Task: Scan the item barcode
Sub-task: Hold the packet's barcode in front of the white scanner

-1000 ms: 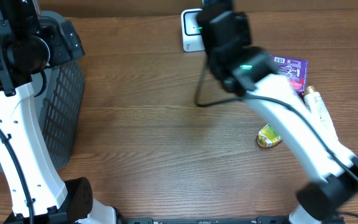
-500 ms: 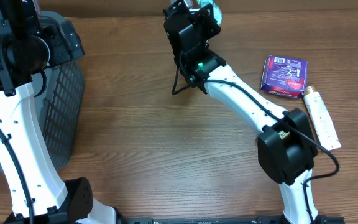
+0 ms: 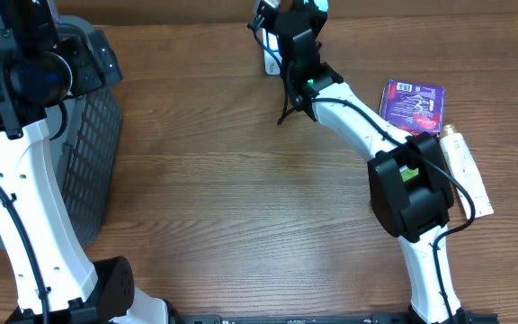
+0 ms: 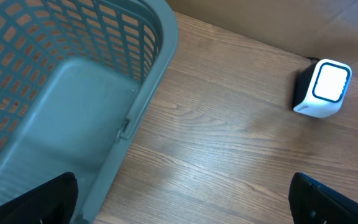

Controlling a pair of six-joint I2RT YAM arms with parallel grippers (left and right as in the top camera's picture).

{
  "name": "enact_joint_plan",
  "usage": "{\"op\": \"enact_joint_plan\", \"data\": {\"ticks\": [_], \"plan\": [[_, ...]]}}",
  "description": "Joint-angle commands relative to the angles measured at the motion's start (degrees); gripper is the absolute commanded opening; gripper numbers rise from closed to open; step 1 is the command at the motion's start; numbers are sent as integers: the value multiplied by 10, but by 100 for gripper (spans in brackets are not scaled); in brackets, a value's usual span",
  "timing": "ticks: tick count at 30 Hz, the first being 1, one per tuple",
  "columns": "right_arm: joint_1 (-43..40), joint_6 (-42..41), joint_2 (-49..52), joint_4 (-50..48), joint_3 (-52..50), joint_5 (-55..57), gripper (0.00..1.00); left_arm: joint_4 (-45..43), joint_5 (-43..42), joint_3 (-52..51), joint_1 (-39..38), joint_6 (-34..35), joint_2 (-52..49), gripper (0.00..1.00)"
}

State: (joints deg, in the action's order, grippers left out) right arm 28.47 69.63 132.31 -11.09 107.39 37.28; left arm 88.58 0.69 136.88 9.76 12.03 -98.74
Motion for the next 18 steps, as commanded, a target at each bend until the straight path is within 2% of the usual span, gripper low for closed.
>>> {"op": "enact_joint_plan", "data": {"ticks": [1, 18], "plan": [[5, 45, 5, -10, 9, -61, 4, -1, -3, 10, 0, -4, -2, 100], [7, 39, 5, 15, -13, -74, 4, -1, -3, 10, 0, -4, -2, 100]]}}
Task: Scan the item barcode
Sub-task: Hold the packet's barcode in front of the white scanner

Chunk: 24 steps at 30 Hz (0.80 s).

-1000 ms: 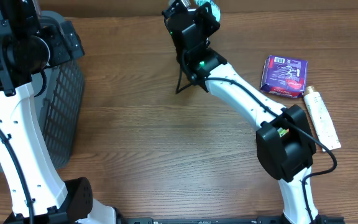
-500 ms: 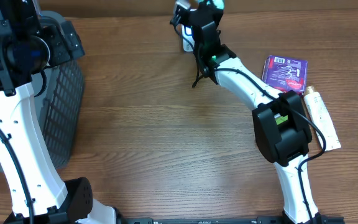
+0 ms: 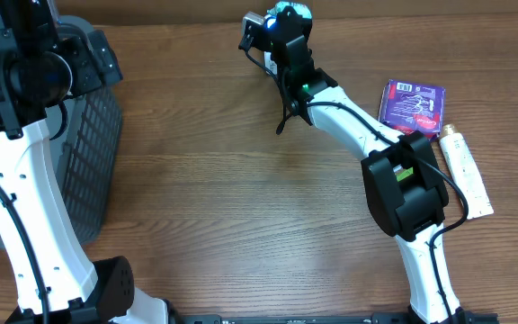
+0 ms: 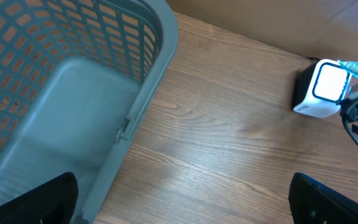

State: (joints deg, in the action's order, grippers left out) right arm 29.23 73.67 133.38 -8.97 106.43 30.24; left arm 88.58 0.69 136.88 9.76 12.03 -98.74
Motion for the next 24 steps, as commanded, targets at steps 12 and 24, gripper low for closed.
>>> {"op": "enact_joint_plan", "data": {"ticks": [12, 24], "plan": [[14, -1, -9, -8, -3, 37, 4, -1, -3, 10, 0, -4, -3, 99], [53, -45, -78, 79, -3, 56, 4, -1, -3, 10, 0, -4, -3, 100]]}}
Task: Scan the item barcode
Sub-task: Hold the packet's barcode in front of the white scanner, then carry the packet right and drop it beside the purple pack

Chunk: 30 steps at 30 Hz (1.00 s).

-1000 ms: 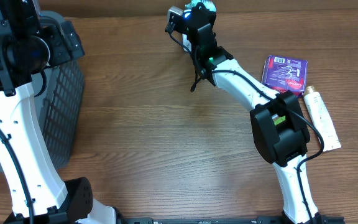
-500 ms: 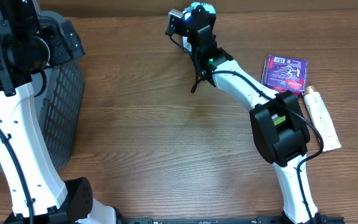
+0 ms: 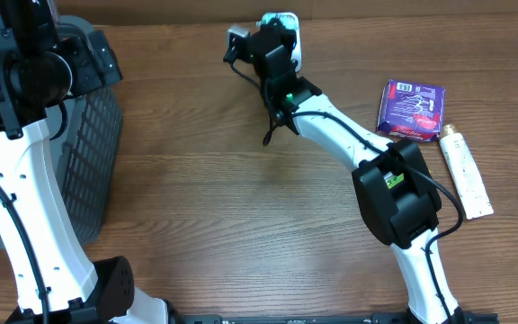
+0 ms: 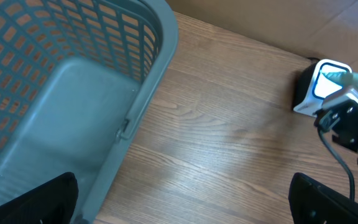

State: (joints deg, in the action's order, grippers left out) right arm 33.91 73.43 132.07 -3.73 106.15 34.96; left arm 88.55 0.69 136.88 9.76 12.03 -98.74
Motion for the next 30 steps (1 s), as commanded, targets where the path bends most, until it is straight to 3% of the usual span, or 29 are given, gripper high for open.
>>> {"op": "enact_joint_plan", "data": {"ticks": [1, 11, 20, 25, 30], "plan": [[8, -63, -74, 45, 0, 2, 4, -1, -3, 10, 0, -4, -3, 99], [42, -315, -206, 269, 0, -94, 4, -1, -3, 10, 0, -4, -3, 100], [45, -758, -326, 487, 0, -172, 4, -1, -3, 10, 0, -4, -3, 99], [-7, -962, -374, 635, 0, -177, 4, -1, -3, 10, 0, -4, -3, 100], [-104, -1080, -374, 798, -3, -177, 4, 0, -3, 10, 0, -4, -3, 100]]}}
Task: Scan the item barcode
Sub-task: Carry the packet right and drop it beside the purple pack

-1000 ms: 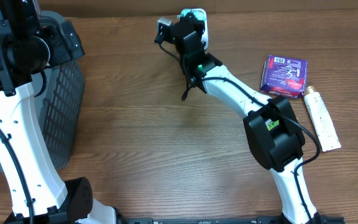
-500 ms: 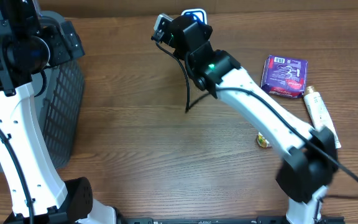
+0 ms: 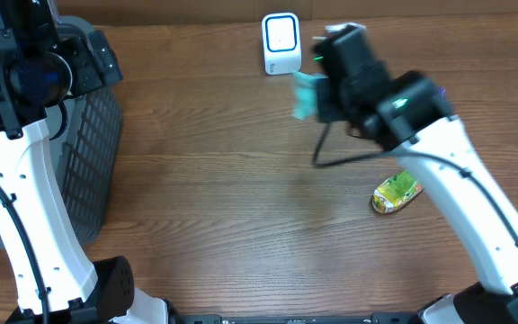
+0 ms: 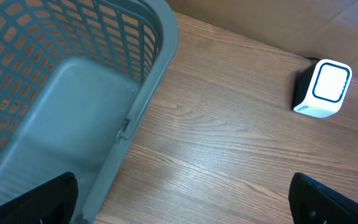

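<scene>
The white scanner (image 3: 281,42) with a blue-ringed face stands at the table's back edge; the left wrist view also shows the scanner (image 4: 322,88). My right gripper (image 3: 317,90) is raised and blurred to the right and front of it. It is shut on a small teal item (image 3: 307,95), whose barcode cannot be made out. My left gripper (image 4: 179,202) hangs open over the rim of the grey basket (image 4: 73,93), its dark fingertips (image 4: 39,199) at the lower corners with nothing between them.
The grey basket (image 3: 93,162) fills the left side, with the left arm over it. A yellow-green packet (image 3: 396,195) lies on the wood under the right arm. A sliver of purple packet (image 3: 440,91) shows behind the right arm.
My right gripper, with the teal item, was at the scanner's left side. It now sits right and in front of the scanner, closer to the overhead camera. The left arm is unchanged.
My right gripper first hung over the scanner at the back edge. The teal item then showed against the scanner's lit face. After that the gripper stood just left of the scanner. Now it holds the item away from the scanner, and the yellow-green packet has come into view.
</scene>
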Controlling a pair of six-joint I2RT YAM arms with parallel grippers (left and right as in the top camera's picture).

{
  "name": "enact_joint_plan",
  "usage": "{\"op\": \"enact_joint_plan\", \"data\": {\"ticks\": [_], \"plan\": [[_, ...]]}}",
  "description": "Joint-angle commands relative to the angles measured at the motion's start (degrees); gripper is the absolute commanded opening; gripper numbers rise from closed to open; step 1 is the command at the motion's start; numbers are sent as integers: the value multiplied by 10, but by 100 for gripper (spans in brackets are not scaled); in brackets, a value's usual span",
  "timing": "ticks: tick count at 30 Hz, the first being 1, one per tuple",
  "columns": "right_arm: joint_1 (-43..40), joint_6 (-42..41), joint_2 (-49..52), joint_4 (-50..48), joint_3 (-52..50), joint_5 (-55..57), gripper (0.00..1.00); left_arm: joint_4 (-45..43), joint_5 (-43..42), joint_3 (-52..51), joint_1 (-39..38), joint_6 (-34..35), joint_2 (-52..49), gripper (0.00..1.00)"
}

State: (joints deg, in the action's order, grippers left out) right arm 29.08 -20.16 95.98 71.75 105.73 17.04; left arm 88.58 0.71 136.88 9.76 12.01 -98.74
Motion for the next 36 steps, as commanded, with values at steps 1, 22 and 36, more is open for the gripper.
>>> {"op": "enact_joint_plan", "data": {"ticks": [1, 22, 36], "plan": [[-76, -158, -14, 62, -7, 1, 4, -1, -3, 10, 0, -4, -3, 100], [-221, 36, -14, -130, -250, 9, 41, -1, -3, 10, 0, -4, -3, 100], [-210, 39, -110, -10, -48, -76, 100, -1, -3, 10, 0, -4, -3, 100]]}}
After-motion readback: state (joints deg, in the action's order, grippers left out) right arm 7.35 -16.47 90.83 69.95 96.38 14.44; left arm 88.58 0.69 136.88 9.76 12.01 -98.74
